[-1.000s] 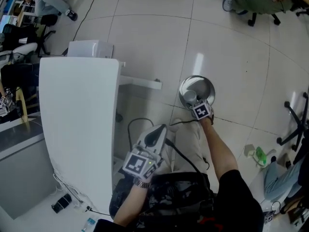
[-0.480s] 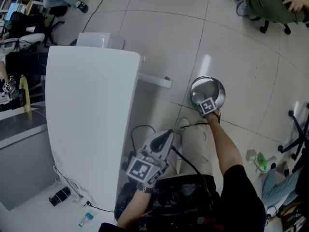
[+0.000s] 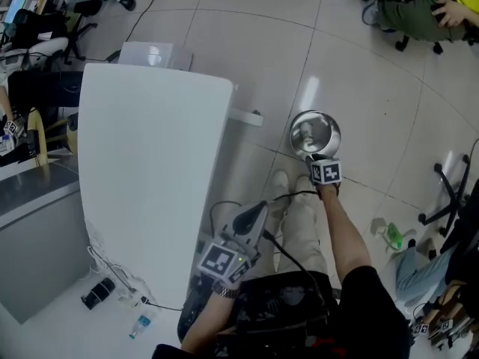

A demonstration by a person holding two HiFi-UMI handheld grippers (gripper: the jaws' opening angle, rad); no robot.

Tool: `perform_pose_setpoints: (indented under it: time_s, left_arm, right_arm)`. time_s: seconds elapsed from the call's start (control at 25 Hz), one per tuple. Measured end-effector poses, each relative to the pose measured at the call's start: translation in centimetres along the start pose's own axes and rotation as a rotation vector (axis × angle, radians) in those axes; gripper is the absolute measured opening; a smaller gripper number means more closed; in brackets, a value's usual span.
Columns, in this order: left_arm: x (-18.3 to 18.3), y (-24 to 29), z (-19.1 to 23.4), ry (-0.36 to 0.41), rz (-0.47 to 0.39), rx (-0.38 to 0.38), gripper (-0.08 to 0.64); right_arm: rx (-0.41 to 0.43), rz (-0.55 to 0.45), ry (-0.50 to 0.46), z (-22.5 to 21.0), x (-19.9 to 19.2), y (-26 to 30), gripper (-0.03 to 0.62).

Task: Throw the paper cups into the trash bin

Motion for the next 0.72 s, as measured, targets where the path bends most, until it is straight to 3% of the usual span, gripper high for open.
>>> perform_pose_setpoints:
  time_s: [0.08,0.32,0.72]
  left_arm:
    - [2.0,-0.3,-1.2,0.003,-0.009,-0.028,0.005]
    - [9.9,-1.6,-5.5,0.067,-0.123,-0.080,0.005]
    - [19.8,-6.6,-17.2,0.267,-0.232,-0.187,0.003]
  right_arm:
    - [-0.016,-0.088,-0.039,1.4,1.0,-4.0,0.008]
    - [-0.014,-0.377,-0.163,8.0,6.5,-18.9,0.006]
    - [-0.006,-0.853,-0.278,18.3,12.5,-47.6,0.005]
Point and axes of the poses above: the fingertips, and each gripper's own axes: y forward along the fingers, z to its left, x out of its top, the point moved 3 cm from there along -y, backward along the fingers, and after that the axes turned 4 degrees about -z, right-handed, at the moved point
